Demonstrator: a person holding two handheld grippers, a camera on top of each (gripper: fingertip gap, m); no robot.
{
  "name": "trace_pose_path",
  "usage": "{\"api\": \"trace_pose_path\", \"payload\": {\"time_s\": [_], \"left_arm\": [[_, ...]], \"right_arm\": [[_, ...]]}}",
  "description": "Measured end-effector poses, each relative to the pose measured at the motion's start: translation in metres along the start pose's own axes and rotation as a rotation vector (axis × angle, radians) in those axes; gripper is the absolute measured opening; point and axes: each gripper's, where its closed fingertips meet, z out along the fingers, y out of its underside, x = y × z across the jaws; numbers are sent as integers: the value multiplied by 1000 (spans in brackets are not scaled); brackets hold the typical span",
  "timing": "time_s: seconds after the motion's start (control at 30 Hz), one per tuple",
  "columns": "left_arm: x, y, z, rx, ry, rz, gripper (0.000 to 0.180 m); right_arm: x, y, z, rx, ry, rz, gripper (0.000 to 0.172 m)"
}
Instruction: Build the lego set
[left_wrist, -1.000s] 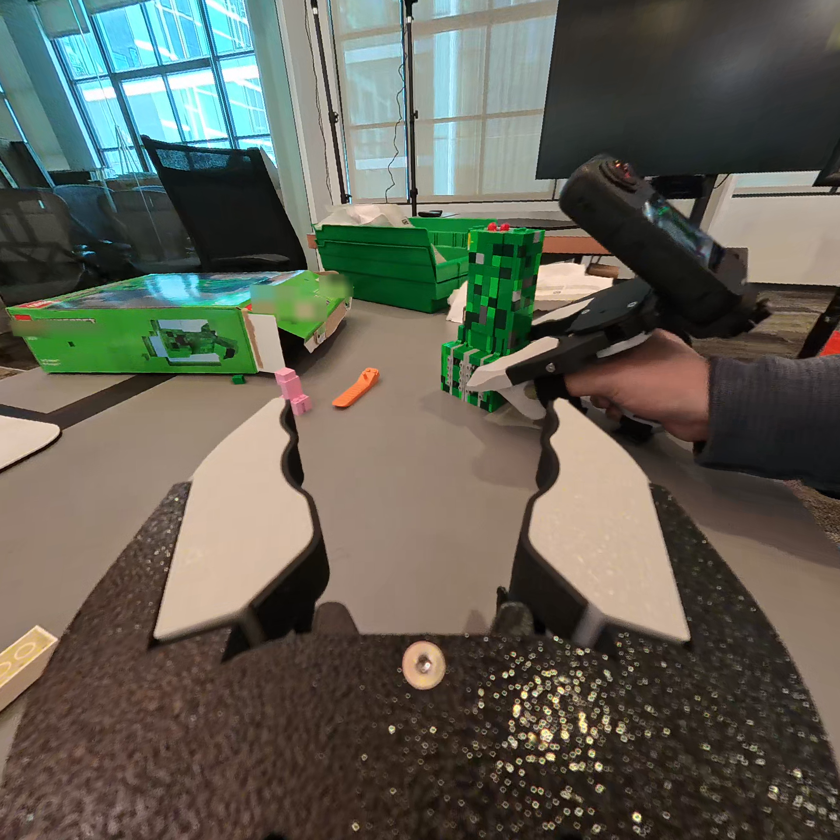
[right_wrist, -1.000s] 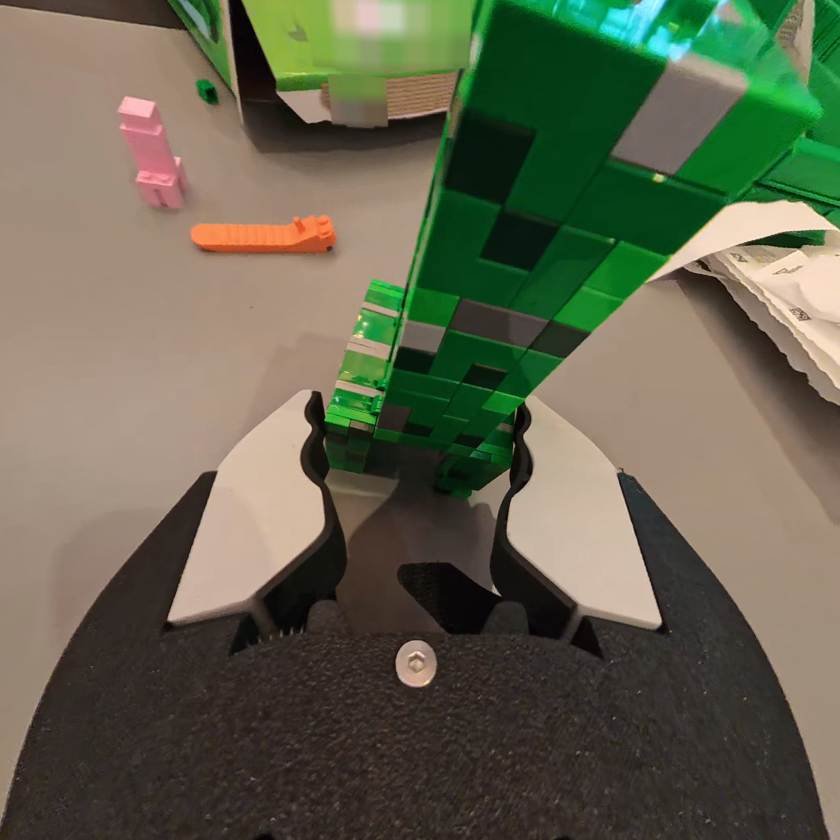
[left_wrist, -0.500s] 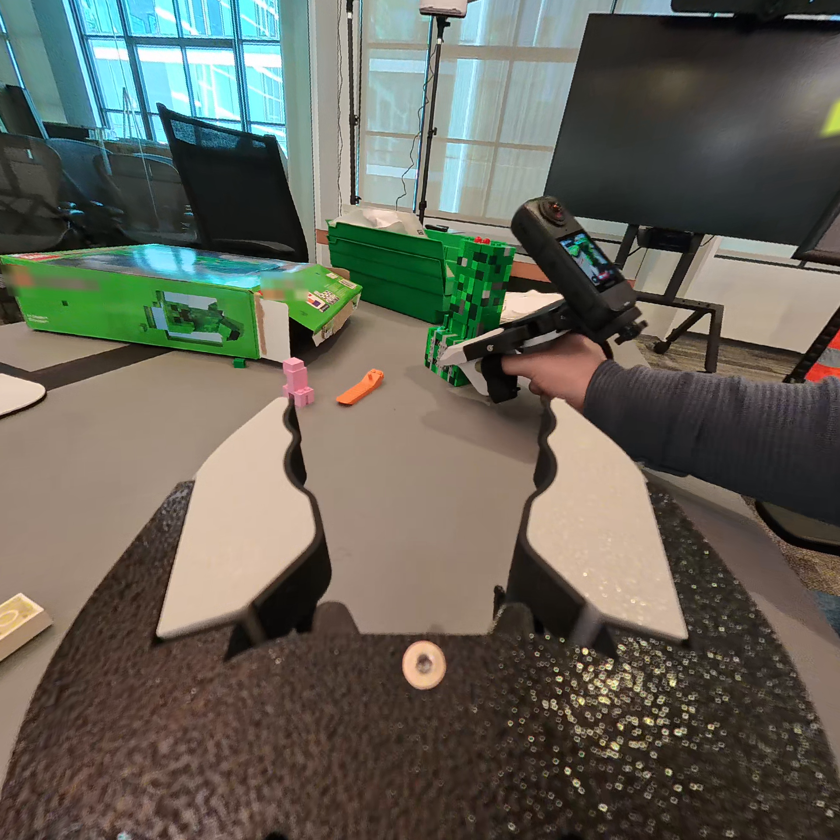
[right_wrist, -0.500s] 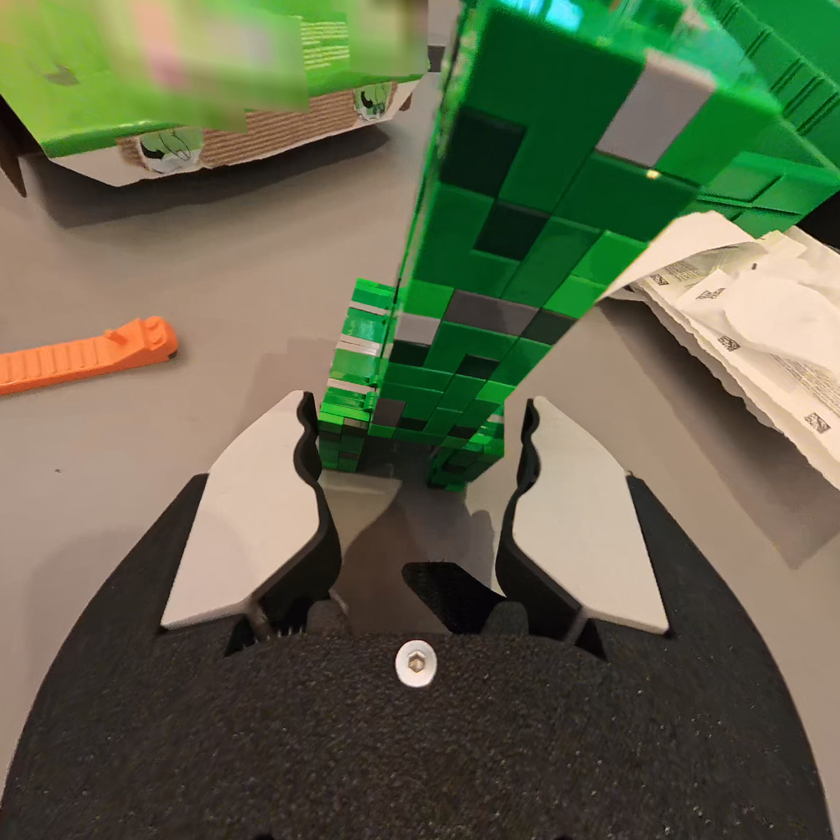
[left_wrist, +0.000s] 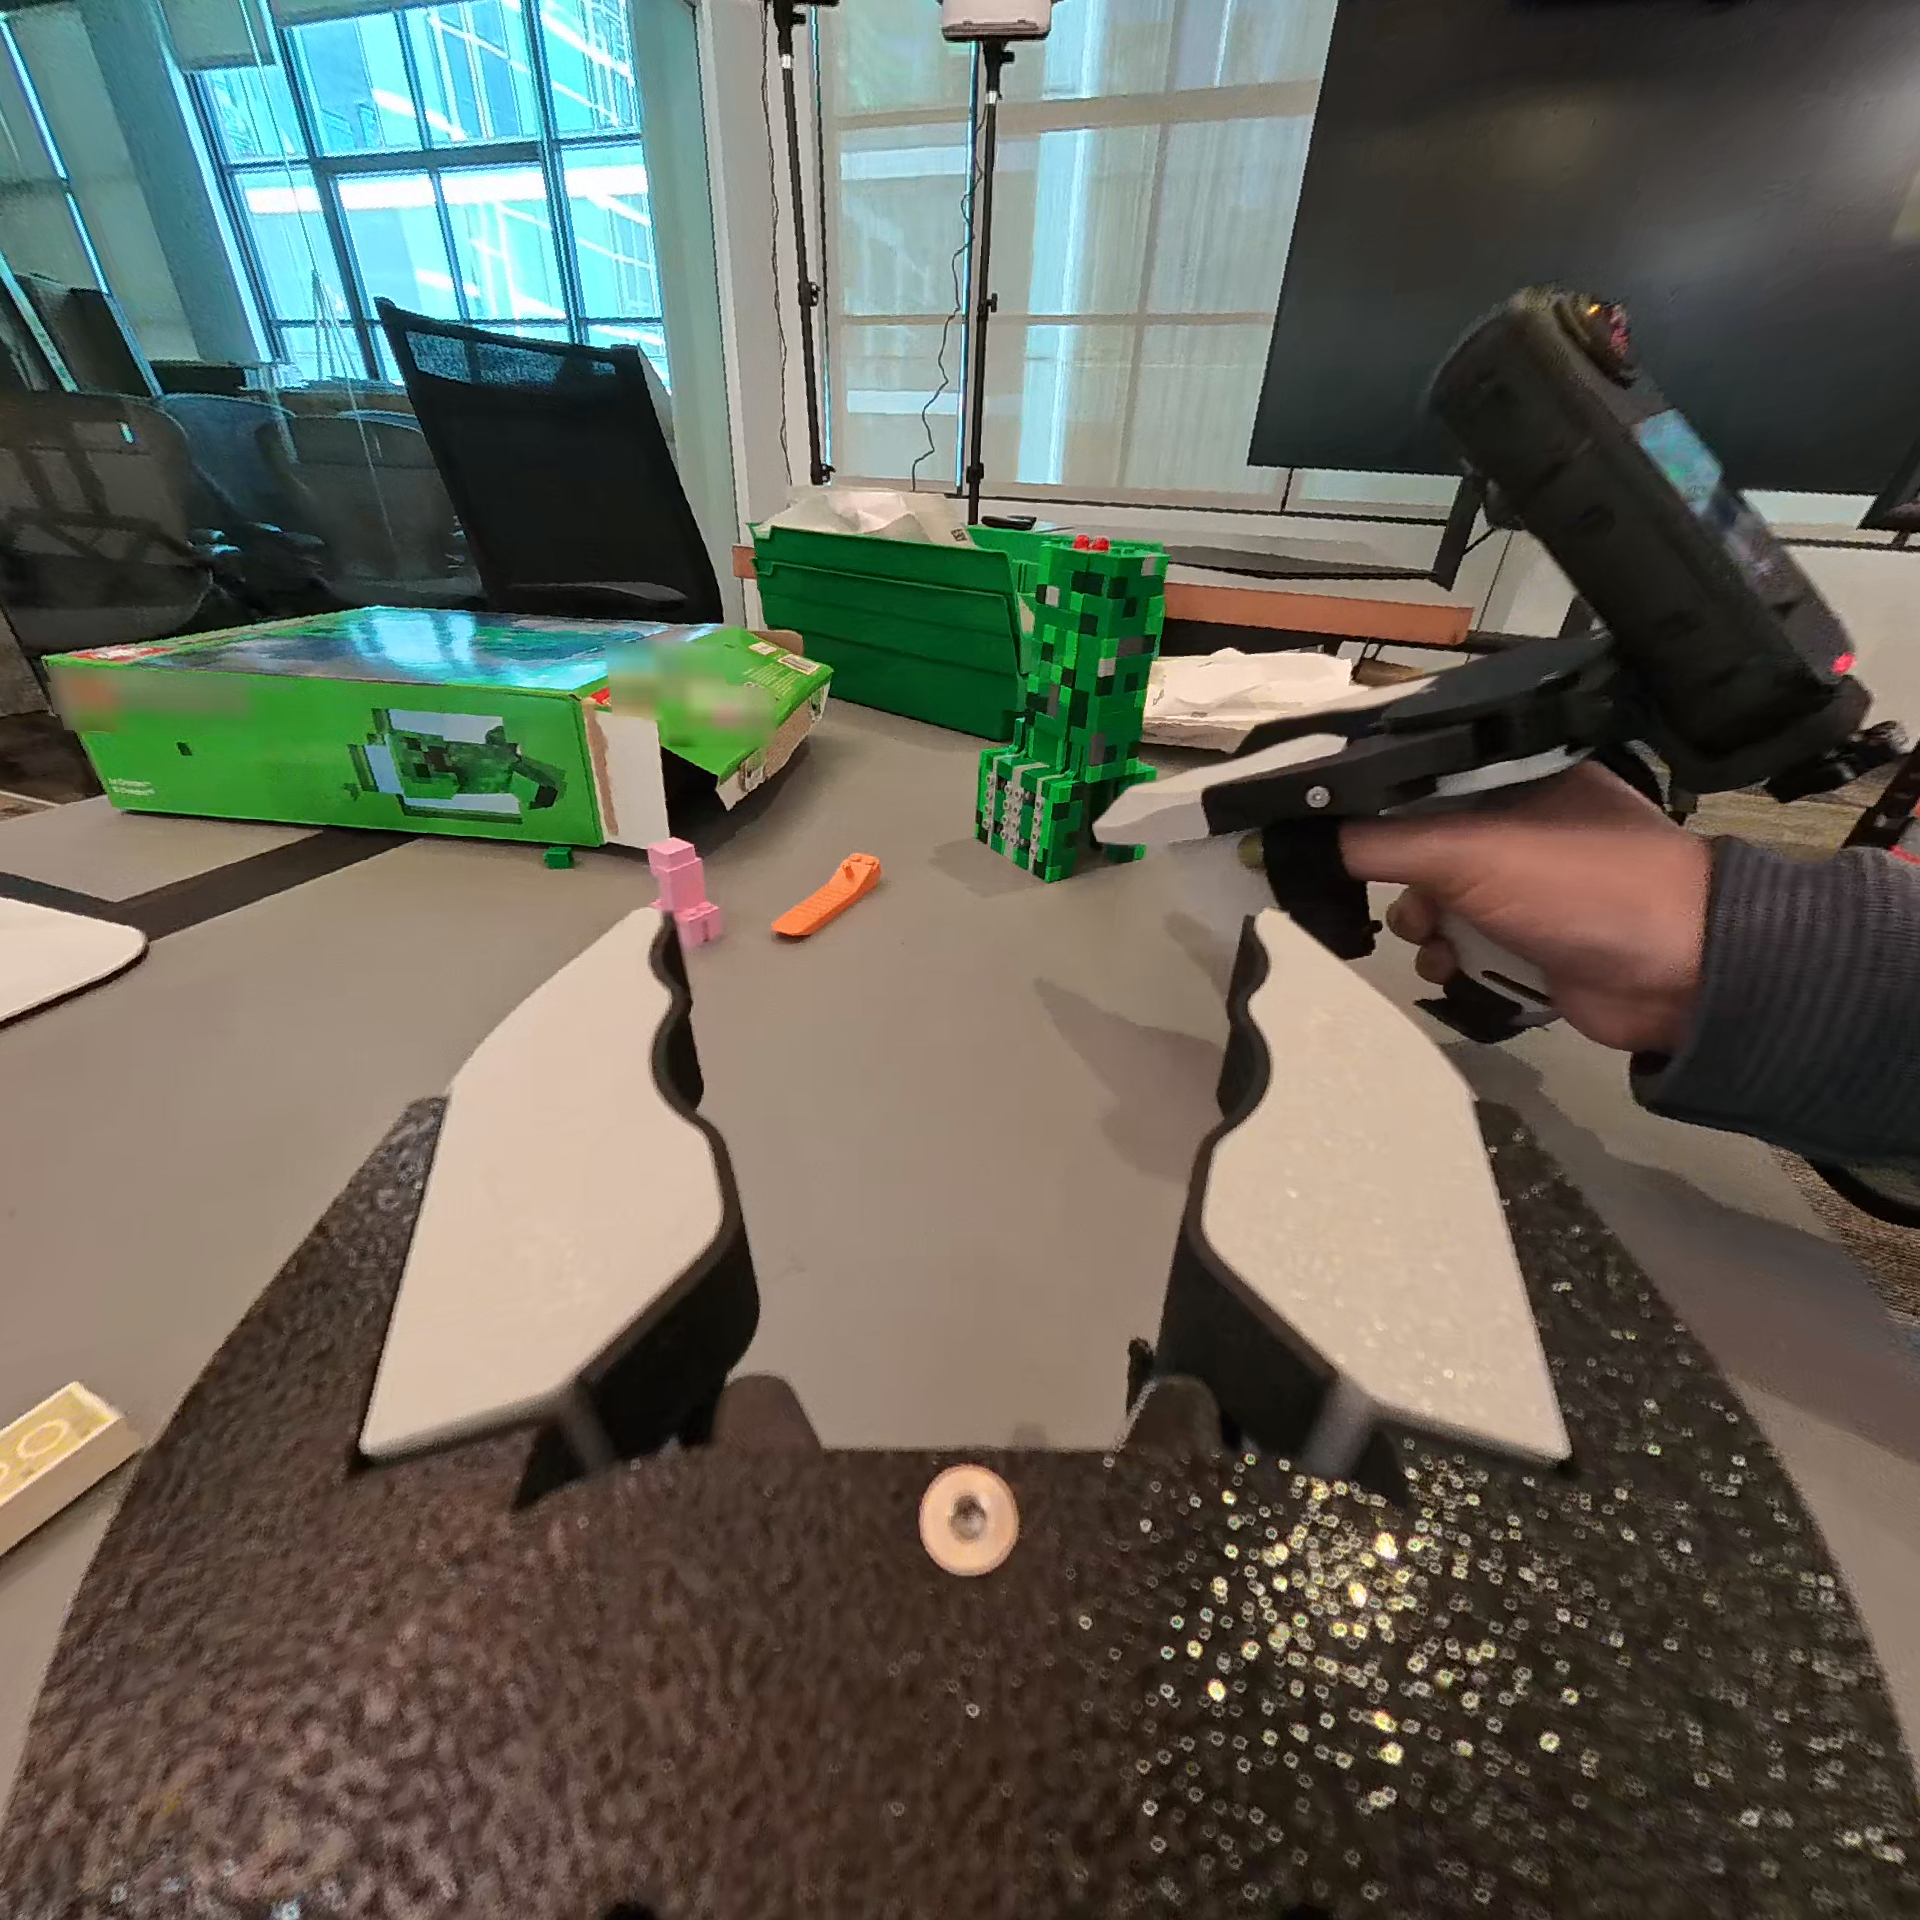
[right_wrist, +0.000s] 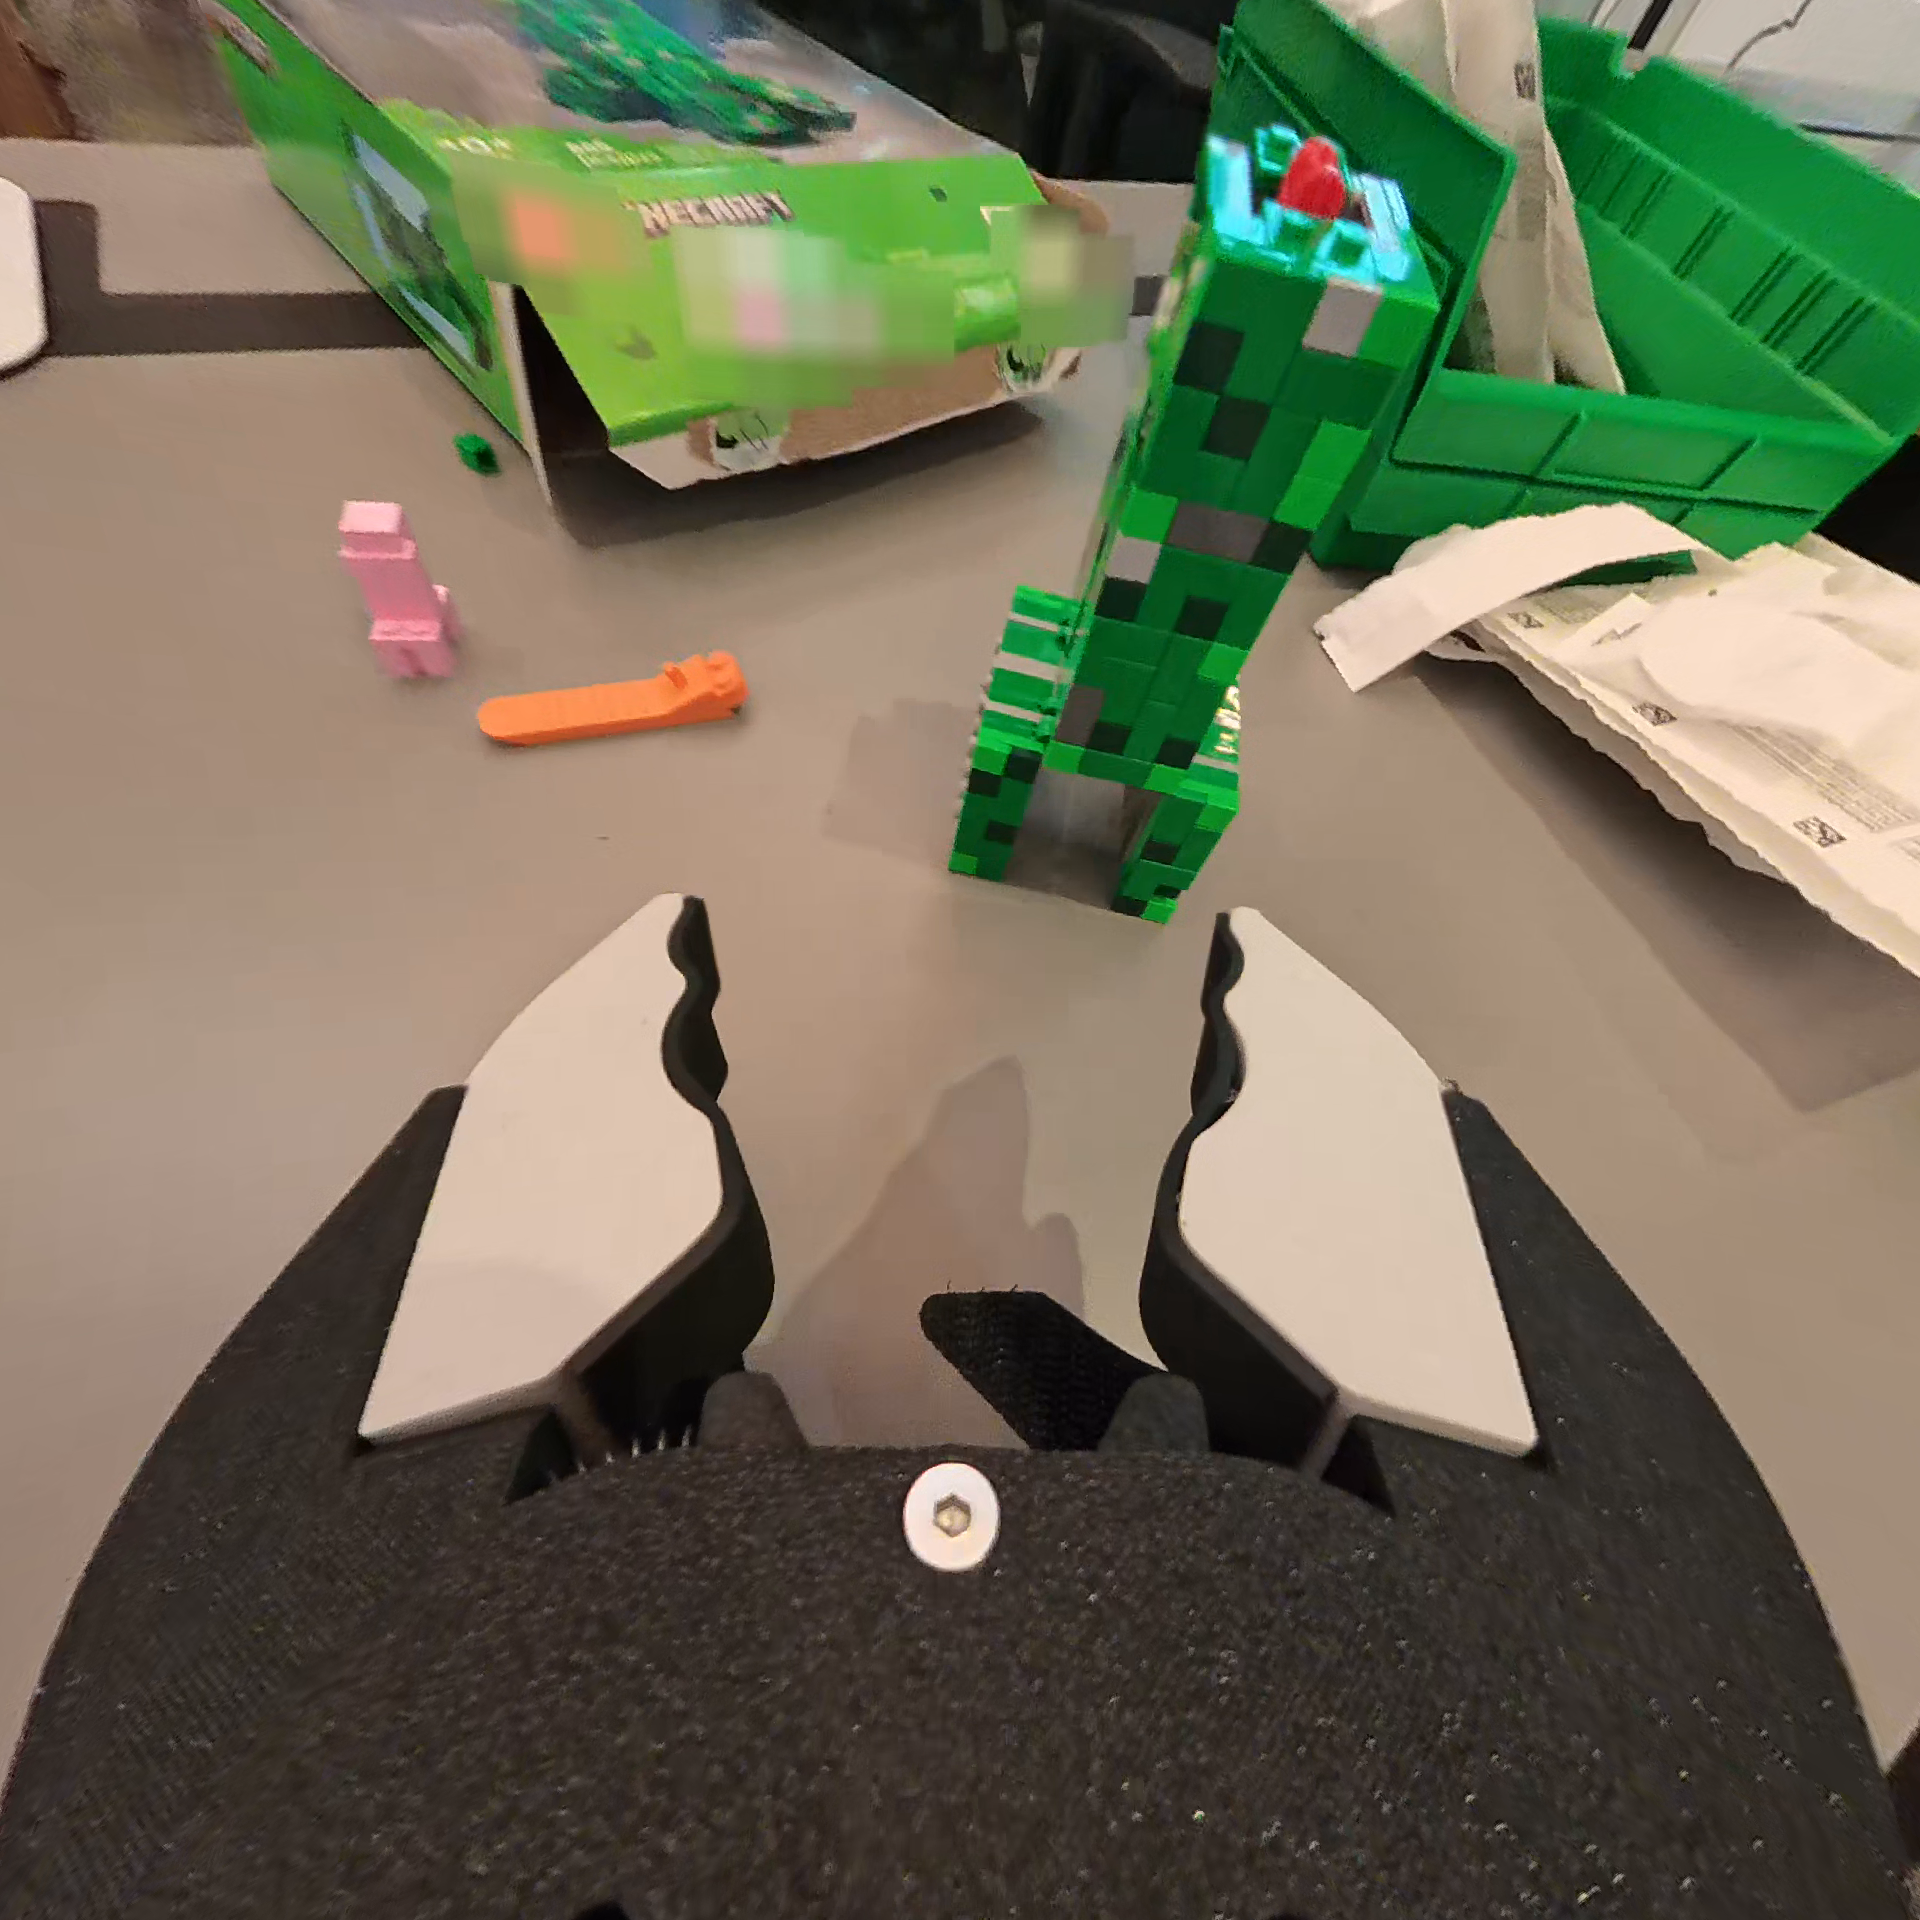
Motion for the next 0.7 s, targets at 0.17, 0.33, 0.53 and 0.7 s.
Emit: {"api": "trace_pose_path", "payload": {"time_s": [0.17,0.33,0.53,0.7], "left_arm": [[-19,-4,-7,-19,-138,45,98],[-48,-6,-19,-21,-312,127,94],[-74,-11,-33,14,-414,123,87],[-101,-12,-32,29,-502,135,51]], "right_arm": [[-40,-11,-7,53,-119,-22,84],[-116,-33,-7,173,-341,-81,76],[-184,-81,0,397,-524,-69,58],[-198,-118,25,498,-577,14,29]]}}
